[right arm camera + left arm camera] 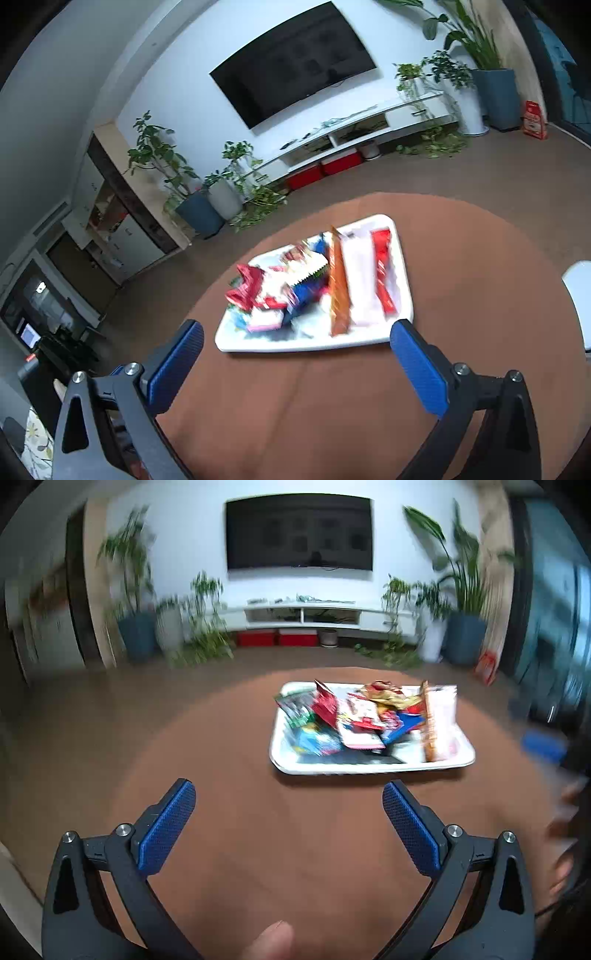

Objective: Organize snacks

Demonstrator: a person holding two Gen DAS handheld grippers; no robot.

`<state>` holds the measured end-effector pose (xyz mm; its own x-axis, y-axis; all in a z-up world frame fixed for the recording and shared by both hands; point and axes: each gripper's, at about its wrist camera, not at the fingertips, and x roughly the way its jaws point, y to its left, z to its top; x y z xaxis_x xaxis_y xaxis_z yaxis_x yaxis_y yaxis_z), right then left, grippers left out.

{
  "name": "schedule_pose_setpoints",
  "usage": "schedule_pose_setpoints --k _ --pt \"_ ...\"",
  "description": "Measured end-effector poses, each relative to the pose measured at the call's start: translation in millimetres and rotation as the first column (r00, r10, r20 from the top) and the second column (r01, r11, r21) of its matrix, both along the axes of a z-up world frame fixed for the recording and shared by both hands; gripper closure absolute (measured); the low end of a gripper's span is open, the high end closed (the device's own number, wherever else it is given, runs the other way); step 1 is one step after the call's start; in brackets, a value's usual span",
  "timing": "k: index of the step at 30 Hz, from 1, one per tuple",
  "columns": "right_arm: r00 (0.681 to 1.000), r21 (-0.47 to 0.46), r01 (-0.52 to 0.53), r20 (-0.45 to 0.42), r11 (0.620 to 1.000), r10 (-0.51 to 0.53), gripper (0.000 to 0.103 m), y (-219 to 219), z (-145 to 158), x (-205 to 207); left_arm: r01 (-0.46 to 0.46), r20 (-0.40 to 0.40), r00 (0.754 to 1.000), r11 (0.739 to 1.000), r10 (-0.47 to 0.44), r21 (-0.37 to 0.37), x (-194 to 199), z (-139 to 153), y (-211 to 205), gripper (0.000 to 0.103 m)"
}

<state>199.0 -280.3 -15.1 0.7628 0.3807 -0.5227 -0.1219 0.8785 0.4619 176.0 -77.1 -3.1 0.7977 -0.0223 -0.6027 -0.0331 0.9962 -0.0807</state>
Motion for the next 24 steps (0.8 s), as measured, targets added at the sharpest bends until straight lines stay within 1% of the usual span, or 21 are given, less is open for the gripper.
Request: schedule_pose_setpoints --k 1,2,3,4,7,9,12,13,15,18,21,24 --pt "1.000 -0.028 0.021 0.002 0.999 -0.021 0.000 0.1 -2.9 -6.6 0.010 -0.007 1.000 0.998 -0.010 -0.062 -4.8 -3.6 5.7 0.000" --pt "0.999 -0.054 0.035 0.006 0.998 -0.034 0.000 0.6 -4.3 -10.5 0.035 -0.022 0.999 0.990 -0.038 -0.137 -9.2 -7.2 12.5 0.000" --pt "0.999 -0.089 0.052 0.013 0.995 -0.051 0.000 2.2 -5.1 -15.0 0.053 -0.032 0.998 0.985 -0.059 -0.165 -10.1 -9.5 15.3 0.000" --pt "0.998 -0.101 0.062 0.020 0.993 -0.060 0.000 1.4 -5.3 -18.8 0.060 -0.042 0.997 0.983 -0.068 -0.173 -11.5 -12.1 16.6 0.000" --pt "0.993 -0.121 0.108 0.069 0.987 -0.101 0.000 -2.1 0.8 -29.3 0.021 -0.035 0.999 0.994 -0.025 -0.104 -18.3 -12.0 12.3 0.000" --pt "0.987 -0.145 0.142 0.102 0.979 -0.128 0.000 -1.0 2.6 -35.4 0.012 -0.013 1.000 0.999 -0.012 -0.050 -23.1 -6.1 9.9 0.000" --pt "0.985 -0.186 0.145 0.122 0.972 -0.124 0.000 5.0 1.3 -35.8 -0.030 0.035 0.999 0.999 0.029 0.023 -33.5 -1.7 1.7 0.000" --pt "0.985 -0.221 0.144 0.130 0.965 -0.118 0.000 10.7 0.6 -36.3 -0.044 0.045 0.998 0.998 0.042 0.037 -34.9 -0.5 0.4 0.000" --pt "0.985 -0.272 0.137 0.138 0.952 -0.102 0.000 20.4 -0.9 -36.9 -0.057 0.054 0.997 0.997 0.055 0.043 -33.9 -1.3 -0.4 0.000" --pt "0.985 -0.330 0.132 0.146 0.935 -0.088 0.000 30.3 -4.6 -35.2 -0.041 0.001 0.999 0.999 0.041 0.015 -26.1 -6.9 3.0 0.000" --pt "0.984 -0.392 0.140 0.155 0.909 -0.085 0.000 40.9 -6.8 -35.5 -0.066 -0.028 0.997 0.996 0.068 0.052 -18.9 -14.8 2.4 0.000" --pt "0.984 -0.439 0.152 0.155 0.885 -0.092 0.000 47.2 -9.8 -35.9 -0.083 -0.046 0.995 0.994 0.086 0.067 -13.0 -21.6 3.4 0.000"
